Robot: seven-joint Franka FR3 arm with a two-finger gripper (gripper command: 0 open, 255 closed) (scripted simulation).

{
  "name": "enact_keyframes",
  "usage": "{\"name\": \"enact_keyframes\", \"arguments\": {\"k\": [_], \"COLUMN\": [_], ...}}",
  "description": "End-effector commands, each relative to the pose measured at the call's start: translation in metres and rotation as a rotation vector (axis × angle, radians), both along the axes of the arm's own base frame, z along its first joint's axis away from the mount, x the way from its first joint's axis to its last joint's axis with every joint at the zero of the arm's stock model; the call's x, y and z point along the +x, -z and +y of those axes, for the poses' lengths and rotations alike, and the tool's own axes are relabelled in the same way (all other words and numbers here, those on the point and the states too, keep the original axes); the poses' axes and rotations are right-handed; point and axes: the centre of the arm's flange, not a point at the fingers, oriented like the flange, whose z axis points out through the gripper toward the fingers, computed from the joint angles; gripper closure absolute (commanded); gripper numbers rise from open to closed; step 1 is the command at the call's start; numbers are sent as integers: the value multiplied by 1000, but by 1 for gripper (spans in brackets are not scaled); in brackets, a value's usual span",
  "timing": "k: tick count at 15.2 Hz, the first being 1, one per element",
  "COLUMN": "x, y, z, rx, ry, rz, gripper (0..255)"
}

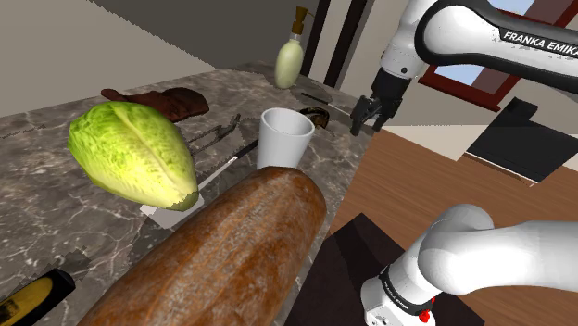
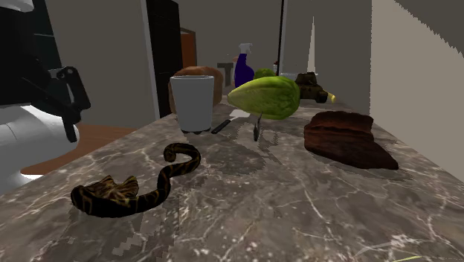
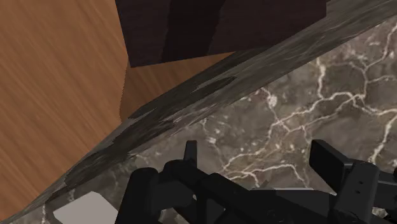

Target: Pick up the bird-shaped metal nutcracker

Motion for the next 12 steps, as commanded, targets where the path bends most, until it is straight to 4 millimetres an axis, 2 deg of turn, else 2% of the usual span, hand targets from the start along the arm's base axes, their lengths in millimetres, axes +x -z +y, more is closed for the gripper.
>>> {"name": "enact_keyframes", "arguments": {"k": [1,6,12], "x": [0,5,24], "y": [0,-1,-3], "z": [0,63,136], "rx": [0,19,41], "ry": [0,176,388], "rz": [0,30,65], "gripper": [0,0,0]}}
